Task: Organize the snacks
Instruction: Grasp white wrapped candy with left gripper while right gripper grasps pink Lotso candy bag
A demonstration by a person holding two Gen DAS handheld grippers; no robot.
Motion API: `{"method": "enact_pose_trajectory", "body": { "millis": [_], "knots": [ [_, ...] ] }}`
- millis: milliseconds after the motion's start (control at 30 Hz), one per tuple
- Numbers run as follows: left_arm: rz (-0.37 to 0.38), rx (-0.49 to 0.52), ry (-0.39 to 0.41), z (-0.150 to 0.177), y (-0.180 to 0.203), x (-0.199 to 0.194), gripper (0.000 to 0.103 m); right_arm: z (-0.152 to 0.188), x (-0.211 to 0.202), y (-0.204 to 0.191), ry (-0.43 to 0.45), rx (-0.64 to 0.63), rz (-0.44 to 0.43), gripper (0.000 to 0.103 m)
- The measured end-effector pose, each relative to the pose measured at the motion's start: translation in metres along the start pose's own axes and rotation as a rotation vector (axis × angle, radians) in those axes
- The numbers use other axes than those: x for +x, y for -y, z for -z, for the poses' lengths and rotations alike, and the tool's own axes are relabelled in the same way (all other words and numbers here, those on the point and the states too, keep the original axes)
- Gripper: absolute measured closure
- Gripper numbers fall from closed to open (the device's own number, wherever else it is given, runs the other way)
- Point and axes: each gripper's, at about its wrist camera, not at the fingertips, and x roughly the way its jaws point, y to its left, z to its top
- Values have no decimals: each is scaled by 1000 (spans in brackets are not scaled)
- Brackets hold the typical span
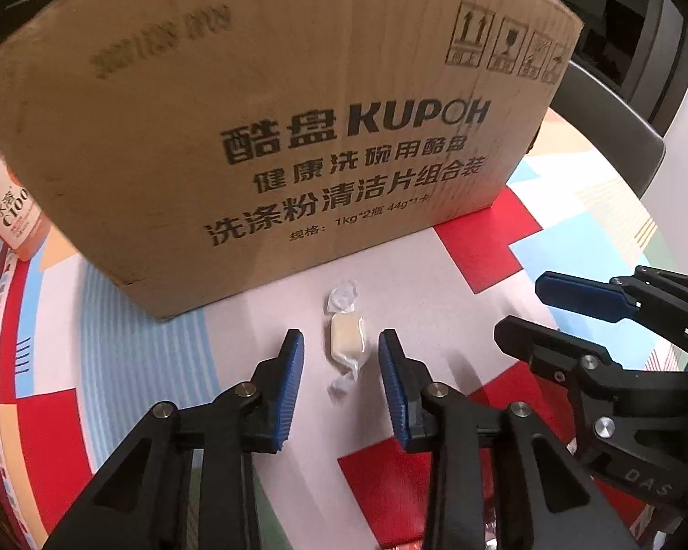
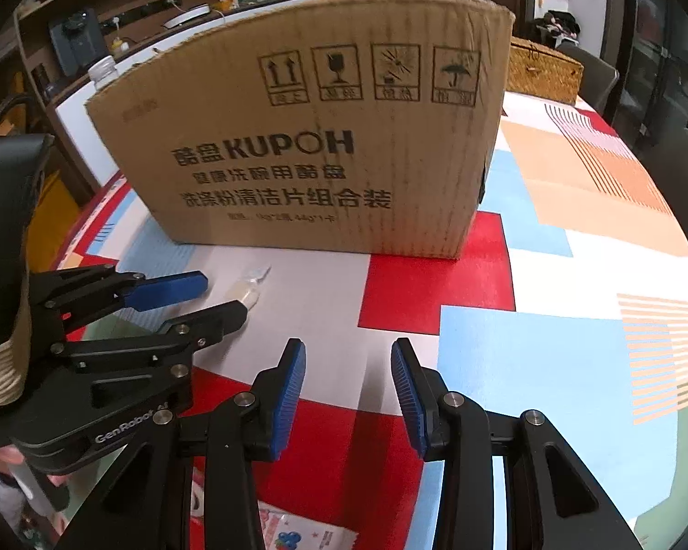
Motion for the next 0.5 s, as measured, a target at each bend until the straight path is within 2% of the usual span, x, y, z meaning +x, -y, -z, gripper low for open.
{"method": "enact_pose_trajectory", "body": {
  "millis": [133,233,267,500],
  "knots": [
    [-10,2,-2,-3,-1,6,74,-1,4,2,-9,8,-4,63],
    [-17,-1,-2,-7,-3,9,79,-2,5,2,-11,10,-5,63],
    [-22,2,-1,-6,-3,9,84,-2,5,2,-11,11,-8,63],
    [-7,-13,7,-8,-2,0,84,-6,4,0,-10,-3,-21,63]
  ]
}}
